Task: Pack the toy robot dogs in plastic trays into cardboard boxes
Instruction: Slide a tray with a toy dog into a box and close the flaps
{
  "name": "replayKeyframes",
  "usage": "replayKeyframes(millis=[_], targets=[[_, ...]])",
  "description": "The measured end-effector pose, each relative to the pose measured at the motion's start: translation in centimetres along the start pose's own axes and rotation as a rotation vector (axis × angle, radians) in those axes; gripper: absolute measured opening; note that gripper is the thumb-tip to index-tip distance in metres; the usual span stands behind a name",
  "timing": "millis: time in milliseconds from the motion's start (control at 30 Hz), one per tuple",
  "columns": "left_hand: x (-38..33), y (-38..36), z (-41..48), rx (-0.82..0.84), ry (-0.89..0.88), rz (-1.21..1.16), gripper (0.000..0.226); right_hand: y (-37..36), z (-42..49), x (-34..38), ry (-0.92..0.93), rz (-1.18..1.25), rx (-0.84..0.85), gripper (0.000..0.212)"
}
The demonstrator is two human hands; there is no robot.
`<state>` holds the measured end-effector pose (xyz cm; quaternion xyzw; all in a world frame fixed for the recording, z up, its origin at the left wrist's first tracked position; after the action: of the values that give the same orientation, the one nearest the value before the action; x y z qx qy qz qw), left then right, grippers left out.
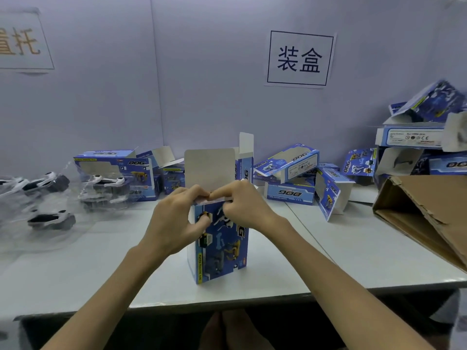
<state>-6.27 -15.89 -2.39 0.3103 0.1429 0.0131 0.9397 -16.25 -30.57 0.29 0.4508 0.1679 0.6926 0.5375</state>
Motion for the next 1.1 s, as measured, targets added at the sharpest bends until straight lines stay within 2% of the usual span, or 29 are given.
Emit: replayKeyframes(millis=[100, 200, 267, 367, 433, 500, 533, 667, 833, 933, 1100], targets=[[-0.5, 0.2, 0.1, 0.033, -0.034, 0.092, 0.038, 0.5, 0.2, 0.1, -0.020, 0.165, -0.182, 0.040], [-0.8, 0.1, 0.0, 0.037, -0.079, 0.176, 0.039, 1.2, -0.7, -0.4, -0.071, 0.264, -0.591, 0.034], [-1.1, 0.3, 0.1, 0.059, -0.081, 0.182, 0.040, 1.2, -1.6, -1.1, -0.197, 0.282, -0.732, 0.037], [-1.4, 0.3, 0.2, 0.150, -0.086, 0.146, 0.045, 0.3, -2.1, -2.1, -0.469, 0.449, -0.620, 0.051], [-1.4, 0.4, 0.3, 0.186, -0.080, 0.114, 0.048, -0.5, -2.2, -2.2, -0.534, 0.570, -0.604, 0.043], [-1.3, 0.6, 0.7, 0.211, -0.103, 0.112, 0.050, -1.4, -2.1, -1.6, -0.488, 0.631, -0.654, 0.029], [-1.3, 0.7, 1.0, 0.227, -0.113, 0.116, 0.051, -1.8, -2.0, -1.3, -0.435, 0.595, -0.681, 0.030], [-1.2, 0.8, 1.6, 0.268, -0.127, 0.155, 0.049, -2.6, -2.0, -0.4, -0.308, 0.469, -0.724, 0.049], [-1.8, 0.0, 2.7, 0.228, -0.202, 0.290, 0.044, -2.1, -2.5, -0.7, -0.188, 0.205, -0.524, 0.046], [-2.6, -0.6, 3.3, 0.198, -0.210, 0.373, 0.049, -1.4, -2.7, -1.0, -0.187, 0.206, -0.419, 0.051], [-3.8, -1.4, 3.5, 0.209, -0.191, 0.488, 0.058, 0.1, -1.9, -2.5, -0.315, 0.367, -0.407, 0.028]])
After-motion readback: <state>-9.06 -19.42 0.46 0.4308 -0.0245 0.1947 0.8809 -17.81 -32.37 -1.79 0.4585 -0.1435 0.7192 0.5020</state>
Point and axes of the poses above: each hand's wrist, its own z-axis towards the middle knuckle, its own y-axis out of the back of the hand, x = y × z, the point moved 1 cm from there along z, towards the middle knuckle, and after that the axes turned 3 degrees about -x, right-handed, at the moved point
